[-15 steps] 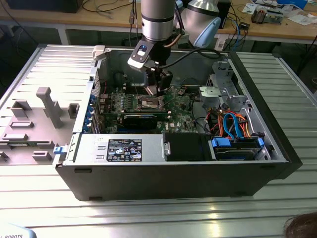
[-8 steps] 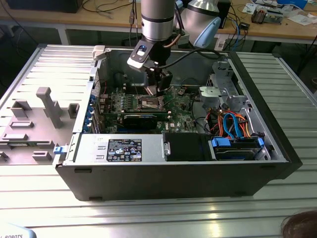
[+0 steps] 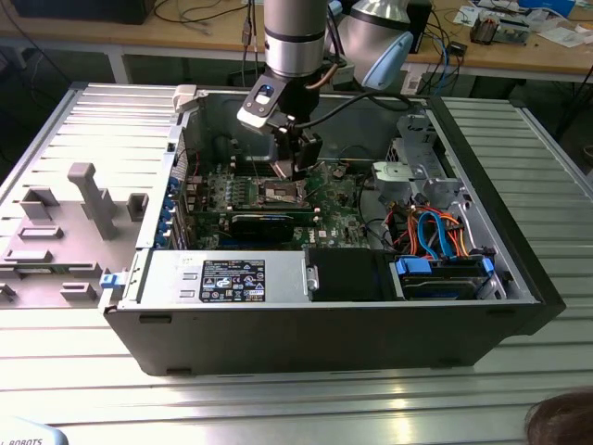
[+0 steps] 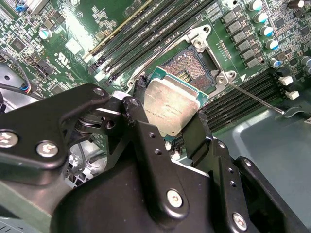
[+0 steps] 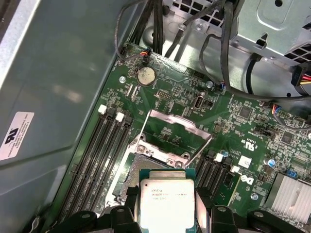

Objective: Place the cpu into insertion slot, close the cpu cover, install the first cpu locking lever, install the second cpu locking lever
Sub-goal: 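Place the cpu into insertion slot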

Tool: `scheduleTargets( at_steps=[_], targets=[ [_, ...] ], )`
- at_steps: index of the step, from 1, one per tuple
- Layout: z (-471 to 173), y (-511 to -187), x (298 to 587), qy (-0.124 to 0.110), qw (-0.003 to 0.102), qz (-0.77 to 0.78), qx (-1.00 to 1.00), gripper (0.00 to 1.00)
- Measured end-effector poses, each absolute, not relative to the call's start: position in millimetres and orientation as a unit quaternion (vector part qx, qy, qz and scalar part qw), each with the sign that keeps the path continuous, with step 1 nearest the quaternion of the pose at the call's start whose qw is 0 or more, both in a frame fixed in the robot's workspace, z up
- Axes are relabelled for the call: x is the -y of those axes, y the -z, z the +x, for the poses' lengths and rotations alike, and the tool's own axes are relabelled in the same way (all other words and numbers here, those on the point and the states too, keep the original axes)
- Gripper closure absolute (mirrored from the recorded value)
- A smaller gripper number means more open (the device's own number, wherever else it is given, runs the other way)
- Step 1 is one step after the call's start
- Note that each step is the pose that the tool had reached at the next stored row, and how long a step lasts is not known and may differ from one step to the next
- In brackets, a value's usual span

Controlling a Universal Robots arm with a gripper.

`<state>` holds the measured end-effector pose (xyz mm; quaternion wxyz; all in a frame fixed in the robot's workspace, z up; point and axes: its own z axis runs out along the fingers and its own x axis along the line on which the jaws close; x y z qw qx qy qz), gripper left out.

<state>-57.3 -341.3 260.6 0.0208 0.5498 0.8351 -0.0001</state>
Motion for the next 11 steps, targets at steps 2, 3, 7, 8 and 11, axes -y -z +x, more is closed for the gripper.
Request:
scheduleTargets(
  at_steps=[2, 3, 7, 8, 11],
  targets=[
    [-57.3, -260.4, 341.3, 0.000, 0.021, 0.552, -0.834, 0.45],
    [-57.3, -260.3, 341.3, 0.000, 0.021, 0.553, -0.833, 0.45],
    [-57.3, -260.2, 341.3, 0.000, 0.021, 0.557, -0.831, 0.45],
    [-57.3, -260.1, 341.3, 0.000, 0.021, 0.558, -0.830, 0.45],
    [-57.3, -259.9, 341.3, 0.001, 0.021, 0.560, -0.828, 0.45]
  ],
)
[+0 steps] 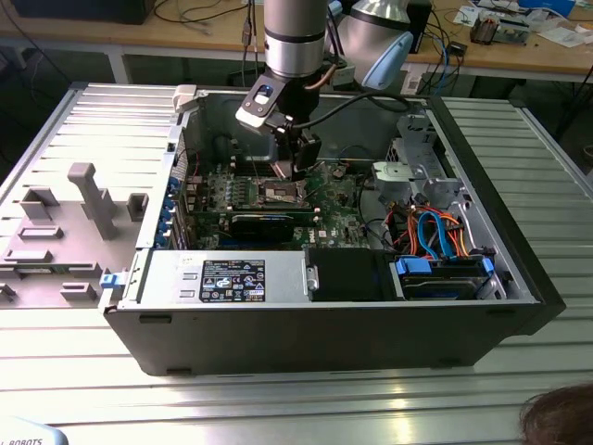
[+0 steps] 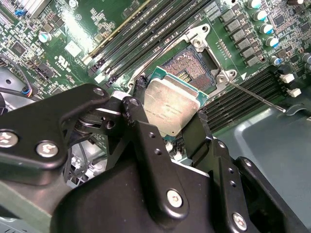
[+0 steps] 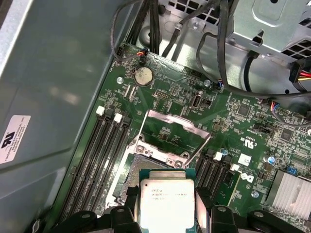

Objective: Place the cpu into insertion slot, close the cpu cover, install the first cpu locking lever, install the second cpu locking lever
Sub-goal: 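Place the cpu into insertion slot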

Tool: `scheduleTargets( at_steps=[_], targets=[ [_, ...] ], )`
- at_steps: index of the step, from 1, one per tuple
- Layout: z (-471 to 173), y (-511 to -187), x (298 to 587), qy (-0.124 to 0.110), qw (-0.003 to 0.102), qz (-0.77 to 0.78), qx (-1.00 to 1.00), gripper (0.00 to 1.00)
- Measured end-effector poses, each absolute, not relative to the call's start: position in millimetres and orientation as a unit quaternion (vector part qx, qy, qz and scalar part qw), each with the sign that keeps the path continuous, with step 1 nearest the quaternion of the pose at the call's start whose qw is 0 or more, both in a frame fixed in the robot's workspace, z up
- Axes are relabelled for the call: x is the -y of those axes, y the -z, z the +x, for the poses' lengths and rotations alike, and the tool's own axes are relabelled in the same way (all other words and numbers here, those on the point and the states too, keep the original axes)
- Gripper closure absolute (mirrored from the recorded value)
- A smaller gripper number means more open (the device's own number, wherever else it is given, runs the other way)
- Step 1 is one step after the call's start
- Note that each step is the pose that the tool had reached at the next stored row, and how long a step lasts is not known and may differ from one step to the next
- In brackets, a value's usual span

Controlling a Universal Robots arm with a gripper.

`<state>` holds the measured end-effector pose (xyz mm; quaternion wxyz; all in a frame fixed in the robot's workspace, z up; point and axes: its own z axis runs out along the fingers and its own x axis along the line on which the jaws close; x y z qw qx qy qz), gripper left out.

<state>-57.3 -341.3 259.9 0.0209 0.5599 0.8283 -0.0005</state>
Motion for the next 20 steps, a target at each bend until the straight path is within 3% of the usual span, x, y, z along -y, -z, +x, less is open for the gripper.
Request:
scheduleTargets(
  at_steps=[20],
  targets=[
    [-57.3, -258.9, 341.3, 0.001, 0.021, 0.573, -0.819, 0.45]
  ],
)
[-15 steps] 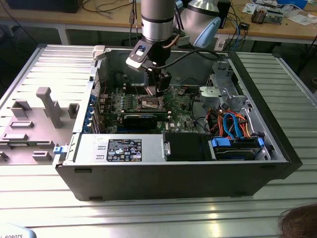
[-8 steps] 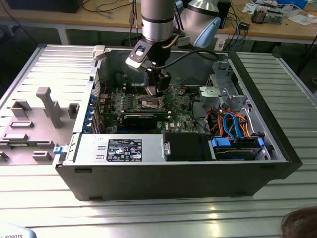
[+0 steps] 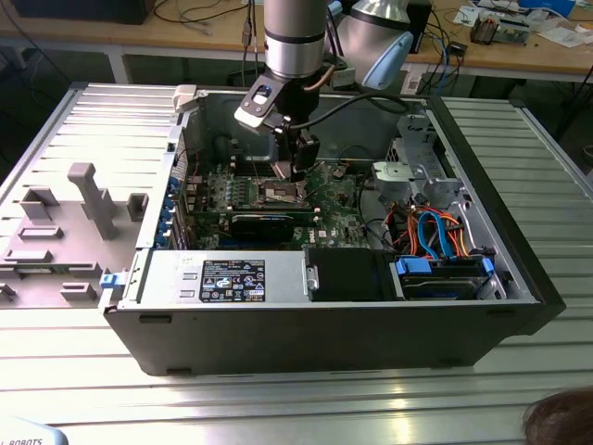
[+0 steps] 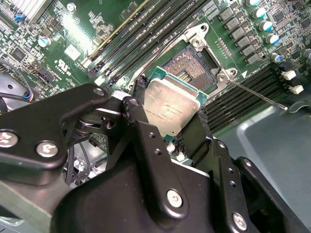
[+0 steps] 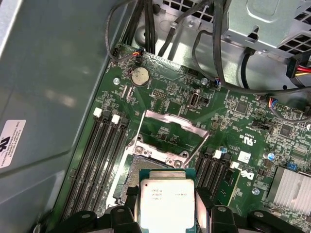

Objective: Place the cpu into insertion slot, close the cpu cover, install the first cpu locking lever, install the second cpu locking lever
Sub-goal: 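Place the cpu into insertion slot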

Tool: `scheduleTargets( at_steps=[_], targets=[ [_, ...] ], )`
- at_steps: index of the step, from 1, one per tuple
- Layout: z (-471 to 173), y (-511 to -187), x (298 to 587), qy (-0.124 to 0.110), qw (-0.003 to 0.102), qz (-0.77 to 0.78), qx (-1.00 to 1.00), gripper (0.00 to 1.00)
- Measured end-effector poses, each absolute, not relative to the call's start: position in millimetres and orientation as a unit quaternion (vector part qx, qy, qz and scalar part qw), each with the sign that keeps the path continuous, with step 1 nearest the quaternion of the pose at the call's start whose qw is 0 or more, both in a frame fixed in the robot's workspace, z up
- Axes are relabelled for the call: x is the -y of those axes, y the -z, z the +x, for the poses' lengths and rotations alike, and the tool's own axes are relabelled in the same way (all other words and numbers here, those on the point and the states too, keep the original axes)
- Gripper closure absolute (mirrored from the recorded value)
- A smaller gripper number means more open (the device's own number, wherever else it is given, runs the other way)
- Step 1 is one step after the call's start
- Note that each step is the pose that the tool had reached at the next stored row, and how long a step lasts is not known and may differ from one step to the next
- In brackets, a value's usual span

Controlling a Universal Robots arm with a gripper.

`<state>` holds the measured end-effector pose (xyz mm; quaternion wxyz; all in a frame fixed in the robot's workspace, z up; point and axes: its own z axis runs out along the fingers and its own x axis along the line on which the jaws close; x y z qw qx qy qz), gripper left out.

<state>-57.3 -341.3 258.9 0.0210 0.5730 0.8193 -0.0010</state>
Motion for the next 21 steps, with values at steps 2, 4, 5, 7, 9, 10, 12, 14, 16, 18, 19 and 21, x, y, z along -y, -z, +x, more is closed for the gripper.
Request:
scheduleTargets(
  at_steps=[2, 4, 5, 7, 9, 10, 12, 14, 16, 18, 19, 21],
  targets=[
    [-57.3, -258.8, 341.3, 0.001, 0.021, 0.574, -0.818, 0.45],
    [-57.3, -258.7, 341.3, 0.001, 0.021, 0.576, -0.817, 0.45],
    [-57.3, -258.7, 341.3, 0.001, 0.021, 0.576, -0.817, 0.45],
    [-57.3, -258.6, 341.3, 0.001, 0.021, 0.577, -0.816, 0.45],
    [-57.3, -258.5, 341.3, 0.001, 0.021, 0.578, -0.815, 0.45],
    [-57.3, -258.5, 341.3, 0.001, 0.021, 0.580, -0.815, 0.45],
    [-57.3, -258.3, 341.3, 0.001, 0.021, 0.581, -0.813, 0.45],
    [-57.3, -258.2, 341.3, 0.001, 0.021, 0.583, -0.812, 0.45],
    [-57.3, -258.1, 341.3, 0.001, 0.021, 0.585, -0.811, 0.45],
    [-57.3, -257.9, 341.3, 0.001, 0.021, 0.586, -0.810, 0.45],
    [-57.3, -257.9, 341.3, 0.002, 0.021, 0.586, -0.810, 0.45],
    [-57.3, -257.8, 341.3, 0.002, 0.021, 0.587, -0.809, 0.45]
  ],
)
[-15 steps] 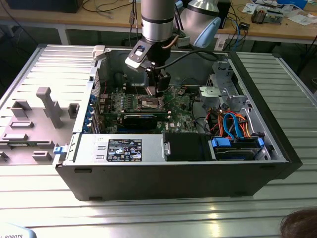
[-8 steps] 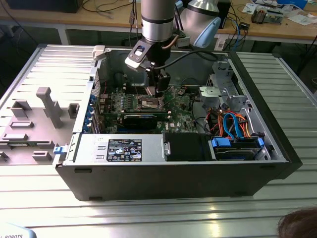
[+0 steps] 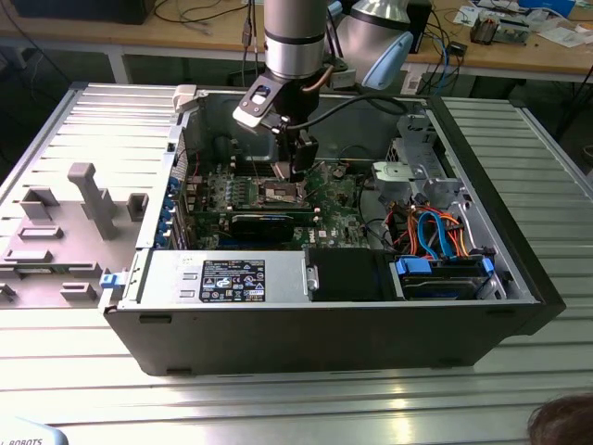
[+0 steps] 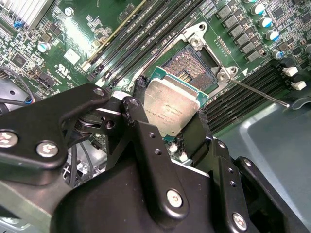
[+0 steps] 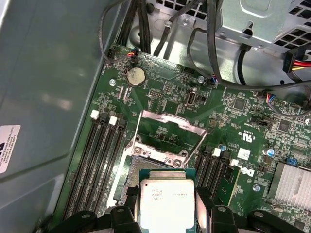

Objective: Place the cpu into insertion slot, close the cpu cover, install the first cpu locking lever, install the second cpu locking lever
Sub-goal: 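Place the cpu into insertion slot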

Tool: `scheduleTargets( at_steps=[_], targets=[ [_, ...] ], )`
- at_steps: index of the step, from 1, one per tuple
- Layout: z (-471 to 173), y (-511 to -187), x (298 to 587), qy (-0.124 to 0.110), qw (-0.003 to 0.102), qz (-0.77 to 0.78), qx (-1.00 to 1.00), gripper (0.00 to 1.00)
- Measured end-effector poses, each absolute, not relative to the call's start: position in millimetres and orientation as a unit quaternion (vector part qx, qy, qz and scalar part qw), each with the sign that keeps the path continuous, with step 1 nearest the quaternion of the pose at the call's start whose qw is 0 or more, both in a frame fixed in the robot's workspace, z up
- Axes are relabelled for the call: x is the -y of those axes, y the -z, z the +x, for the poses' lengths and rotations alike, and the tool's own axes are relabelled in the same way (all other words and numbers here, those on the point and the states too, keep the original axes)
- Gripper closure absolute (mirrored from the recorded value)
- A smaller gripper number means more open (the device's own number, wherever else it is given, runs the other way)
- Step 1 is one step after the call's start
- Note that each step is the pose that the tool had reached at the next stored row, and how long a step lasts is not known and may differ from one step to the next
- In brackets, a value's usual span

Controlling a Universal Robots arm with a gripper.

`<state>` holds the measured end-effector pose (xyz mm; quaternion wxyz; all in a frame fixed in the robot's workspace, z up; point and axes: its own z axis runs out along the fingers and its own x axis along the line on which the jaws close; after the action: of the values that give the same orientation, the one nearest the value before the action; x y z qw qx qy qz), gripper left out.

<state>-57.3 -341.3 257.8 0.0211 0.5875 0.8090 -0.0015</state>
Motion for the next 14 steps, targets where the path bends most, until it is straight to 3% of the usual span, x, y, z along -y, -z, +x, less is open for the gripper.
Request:
scheduleTargets(
  at_steps=[14],
  targets=[
    [-57.3, -257.1, 341.3, 0.002, 0.021, 0.595, -0.804, 0.45]
  ],
)
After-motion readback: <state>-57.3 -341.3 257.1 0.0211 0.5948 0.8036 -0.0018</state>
